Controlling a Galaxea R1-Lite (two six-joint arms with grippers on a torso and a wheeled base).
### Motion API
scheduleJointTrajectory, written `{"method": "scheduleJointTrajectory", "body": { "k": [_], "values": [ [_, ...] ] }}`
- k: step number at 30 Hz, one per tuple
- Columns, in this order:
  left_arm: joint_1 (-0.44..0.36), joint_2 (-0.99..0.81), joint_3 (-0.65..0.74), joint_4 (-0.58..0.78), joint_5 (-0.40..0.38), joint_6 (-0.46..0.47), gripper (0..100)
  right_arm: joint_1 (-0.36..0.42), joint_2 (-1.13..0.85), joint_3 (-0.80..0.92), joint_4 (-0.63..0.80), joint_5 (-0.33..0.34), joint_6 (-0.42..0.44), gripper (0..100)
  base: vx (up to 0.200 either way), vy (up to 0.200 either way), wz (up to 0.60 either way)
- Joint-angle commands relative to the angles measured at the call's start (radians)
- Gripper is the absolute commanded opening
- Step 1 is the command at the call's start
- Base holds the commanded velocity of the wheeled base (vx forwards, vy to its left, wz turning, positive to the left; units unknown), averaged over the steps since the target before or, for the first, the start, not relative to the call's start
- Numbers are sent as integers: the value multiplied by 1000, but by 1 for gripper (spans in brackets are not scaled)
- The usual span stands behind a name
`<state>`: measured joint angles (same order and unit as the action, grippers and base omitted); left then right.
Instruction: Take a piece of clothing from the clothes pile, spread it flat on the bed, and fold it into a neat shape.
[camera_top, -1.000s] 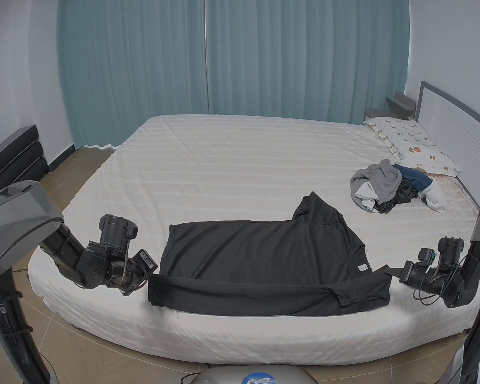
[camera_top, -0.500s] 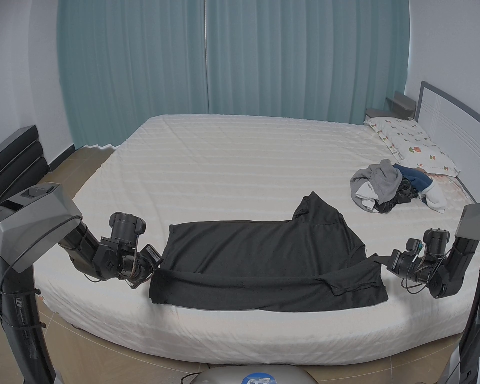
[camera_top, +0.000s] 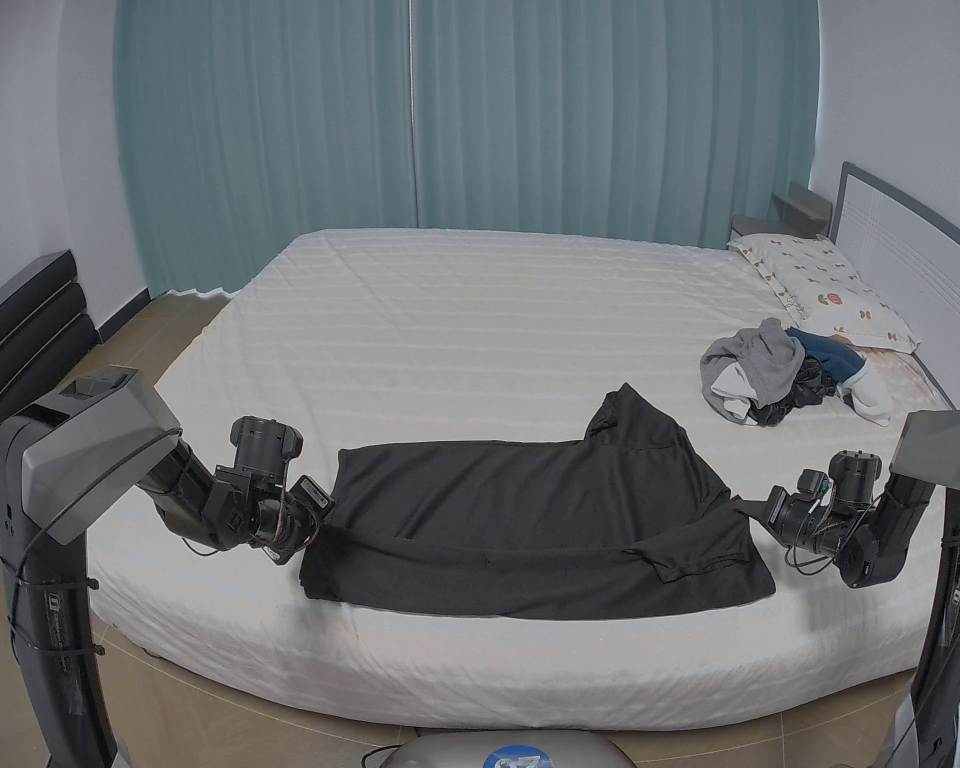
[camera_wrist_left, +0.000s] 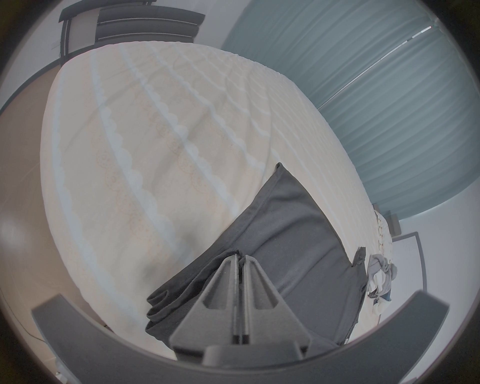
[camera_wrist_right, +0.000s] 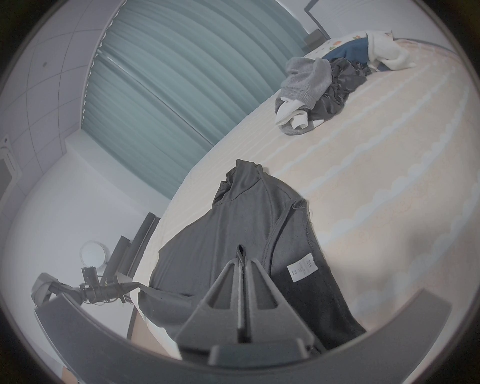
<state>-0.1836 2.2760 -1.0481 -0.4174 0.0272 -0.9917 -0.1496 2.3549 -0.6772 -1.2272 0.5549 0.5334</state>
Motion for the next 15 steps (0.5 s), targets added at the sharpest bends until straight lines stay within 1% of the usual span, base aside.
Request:
{"method": "scheduleJointTrajectory", "body": {
  "k": [1, 5, 8, 15],
  "values": [
    [3, 25, -33, -1, 2, -22, 0, -1, 40, -36, -8, 2, 34, 0, 0, 0, 0],
    [9, 36, -44, -3, 0, -31, 0, -1, 49, -56, -11, 2, 91, 0, 0, 0, 0],
    [10, 37, -47, -6, 0, -39, 0, -1, 58, -67, -17, 2, 96, 0, 0, 0, 0],
    [19, 39, -79, -9, 2, -100, 0, -13, 89, -91, -40, -3, 99, 0, 0, 0, 0]
  ]
}}
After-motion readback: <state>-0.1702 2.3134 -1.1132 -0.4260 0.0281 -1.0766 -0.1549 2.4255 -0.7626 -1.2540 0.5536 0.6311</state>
